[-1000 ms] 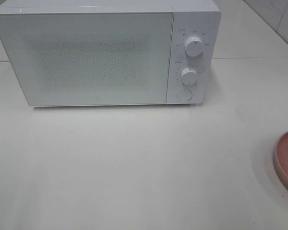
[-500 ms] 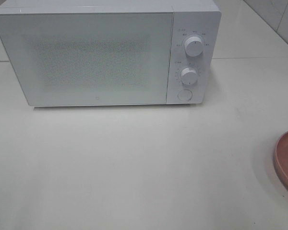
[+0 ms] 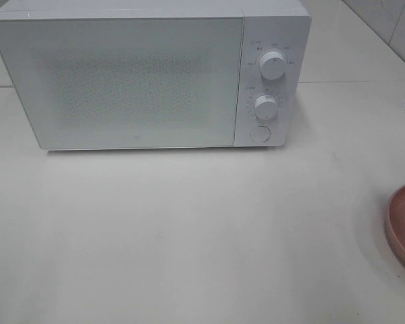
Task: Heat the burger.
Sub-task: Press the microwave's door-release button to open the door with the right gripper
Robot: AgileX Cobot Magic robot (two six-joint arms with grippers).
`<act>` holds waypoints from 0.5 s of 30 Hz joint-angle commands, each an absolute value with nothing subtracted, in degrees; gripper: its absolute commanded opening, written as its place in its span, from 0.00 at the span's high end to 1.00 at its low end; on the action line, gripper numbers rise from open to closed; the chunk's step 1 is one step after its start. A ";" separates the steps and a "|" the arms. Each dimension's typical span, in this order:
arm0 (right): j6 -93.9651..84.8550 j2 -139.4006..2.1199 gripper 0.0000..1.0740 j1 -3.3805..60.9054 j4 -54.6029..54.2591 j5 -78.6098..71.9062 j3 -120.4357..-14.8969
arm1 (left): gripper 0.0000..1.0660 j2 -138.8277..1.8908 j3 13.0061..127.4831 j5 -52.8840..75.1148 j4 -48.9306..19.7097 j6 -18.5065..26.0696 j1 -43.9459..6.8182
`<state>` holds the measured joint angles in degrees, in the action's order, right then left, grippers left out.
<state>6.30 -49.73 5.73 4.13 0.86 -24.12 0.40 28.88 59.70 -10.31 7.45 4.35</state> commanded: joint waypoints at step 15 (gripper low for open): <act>5.96 -65.66 0.32 5.39 3.78 -36.73 -14.90 | 0.06 1.43 28.93 59.59 -10.37 7.22 4.07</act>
